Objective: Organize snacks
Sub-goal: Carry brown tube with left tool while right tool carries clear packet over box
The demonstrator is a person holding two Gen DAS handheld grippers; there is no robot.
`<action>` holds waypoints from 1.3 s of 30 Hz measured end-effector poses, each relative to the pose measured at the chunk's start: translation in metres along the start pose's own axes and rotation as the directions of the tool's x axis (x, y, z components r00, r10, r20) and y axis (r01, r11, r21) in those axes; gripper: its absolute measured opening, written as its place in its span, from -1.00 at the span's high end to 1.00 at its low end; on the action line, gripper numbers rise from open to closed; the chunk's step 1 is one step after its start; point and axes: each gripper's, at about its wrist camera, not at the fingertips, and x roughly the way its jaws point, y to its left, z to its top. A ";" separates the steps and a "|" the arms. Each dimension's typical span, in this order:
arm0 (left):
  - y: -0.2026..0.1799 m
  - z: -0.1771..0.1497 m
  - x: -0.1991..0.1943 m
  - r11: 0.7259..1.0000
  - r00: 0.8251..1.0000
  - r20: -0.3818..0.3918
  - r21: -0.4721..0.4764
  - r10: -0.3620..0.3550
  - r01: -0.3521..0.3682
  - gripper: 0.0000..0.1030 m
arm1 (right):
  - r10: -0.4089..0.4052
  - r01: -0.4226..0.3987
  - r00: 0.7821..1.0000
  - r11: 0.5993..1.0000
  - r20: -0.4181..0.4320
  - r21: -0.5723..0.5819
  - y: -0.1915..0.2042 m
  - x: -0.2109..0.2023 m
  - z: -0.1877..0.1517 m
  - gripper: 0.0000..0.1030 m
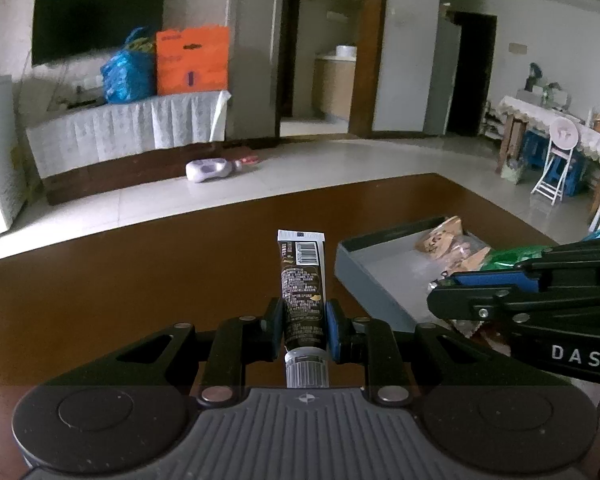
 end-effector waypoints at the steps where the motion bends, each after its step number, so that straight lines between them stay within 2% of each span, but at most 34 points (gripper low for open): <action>1: -0.002 0.001 0.000 1.000 1.000 0.003 0.001 -0.004 0.004 0.55 | -0.003 0.003 1.000 1.000 0.002 0.002 0.000 -0.002 -0.001 0.70; 15: -0.036 0.006 0.010 0.996 0.997 0.012 0.026 -0.083 0.082 0.55 | -0.082 0.082 0.996 0.996 0.020 0.032 -0.021 -0.024 0.000 0.69; 22: -0.055 0.005 0.021 0.992 0.993 -0.001 0.036 -0.120 0.120 0.54 | -0.116 0.116 0.993 0.993 -0.009 0.023 -0.033 -0.026 -0.006 0.69; 39: -0.078 0.001 0.045 0.986 0.986 -0.057 0.054 -0.157 0.160 0.53 | -0.160 0.162 0.985 0.986 -0.063 0.028 -0.052 -0.024 -0.014 0.69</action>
